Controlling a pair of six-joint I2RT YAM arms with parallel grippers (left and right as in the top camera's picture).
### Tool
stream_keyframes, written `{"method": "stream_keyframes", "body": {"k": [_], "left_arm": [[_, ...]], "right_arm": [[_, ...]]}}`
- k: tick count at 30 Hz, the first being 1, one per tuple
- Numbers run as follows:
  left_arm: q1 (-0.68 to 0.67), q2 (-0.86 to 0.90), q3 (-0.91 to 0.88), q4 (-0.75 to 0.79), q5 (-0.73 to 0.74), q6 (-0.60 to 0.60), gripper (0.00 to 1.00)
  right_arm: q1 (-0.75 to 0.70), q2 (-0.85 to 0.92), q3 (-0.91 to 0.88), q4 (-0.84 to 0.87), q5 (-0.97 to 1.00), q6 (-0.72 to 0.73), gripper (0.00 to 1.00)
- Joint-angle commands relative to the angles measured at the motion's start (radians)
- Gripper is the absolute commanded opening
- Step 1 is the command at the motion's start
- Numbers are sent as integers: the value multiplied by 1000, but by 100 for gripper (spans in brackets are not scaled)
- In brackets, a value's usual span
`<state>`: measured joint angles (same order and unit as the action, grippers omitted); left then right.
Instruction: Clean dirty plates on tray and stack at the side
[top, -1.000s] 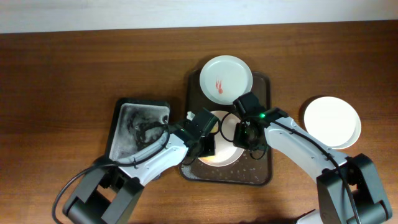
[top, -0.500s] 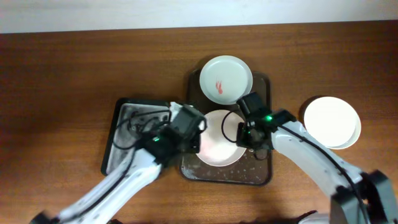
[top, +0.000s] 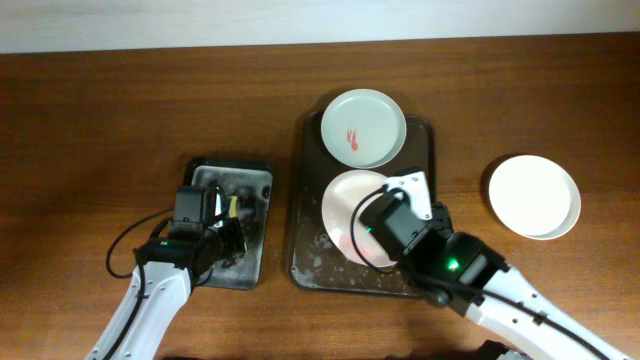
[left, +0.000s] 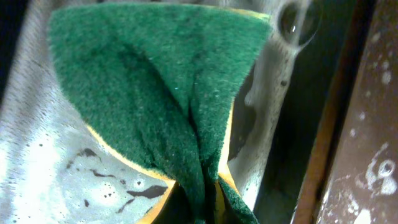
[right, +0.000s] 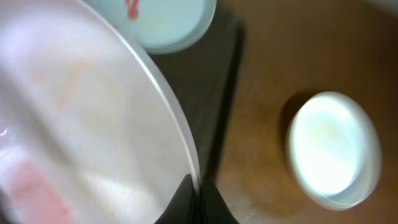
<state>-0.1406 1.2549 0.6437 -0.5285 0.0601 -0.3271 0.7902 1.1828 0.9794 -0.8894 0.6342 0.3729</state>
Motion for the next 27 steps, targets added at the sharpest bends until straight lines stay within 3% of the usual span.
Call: {"method": "stream_keyframes", "body": {"k": [1,6,10,12,16,19,23,24,26,27], "left_arm": [[9,-7,-7,14,75,61,0],[9,-7,-7,12,75,61,0],[9,-7,-7,12,76,61,0],[8,-7,-7,16,76,61,0],[8,-7,-6,38,200,102,0],[8,-9,24,38,260,114,0],[-8,-16,51,27,276,120,0],[-8,-16,51,26,278,120,0],[-9,-16,53,26,297,130,0],[-11,-16,60,23,309,143,0]], "right_arm": [[128,6,3,13,323,-111,4],[291,6,3,14,585,-111,4],[309,6,3,15,603,-109,4],[306,8,2,7,467,17,4],[161,49,-11,-37,60,477,4],[-15,146,-27,-28,-213,518,4],[-184,314,-27,-37,-464,470,4],[-213,356,-27,-37,-509,469,11],[-254,386,-26,27,-608,299,47],[-270,373,-24,41,-617,239,55]]}}
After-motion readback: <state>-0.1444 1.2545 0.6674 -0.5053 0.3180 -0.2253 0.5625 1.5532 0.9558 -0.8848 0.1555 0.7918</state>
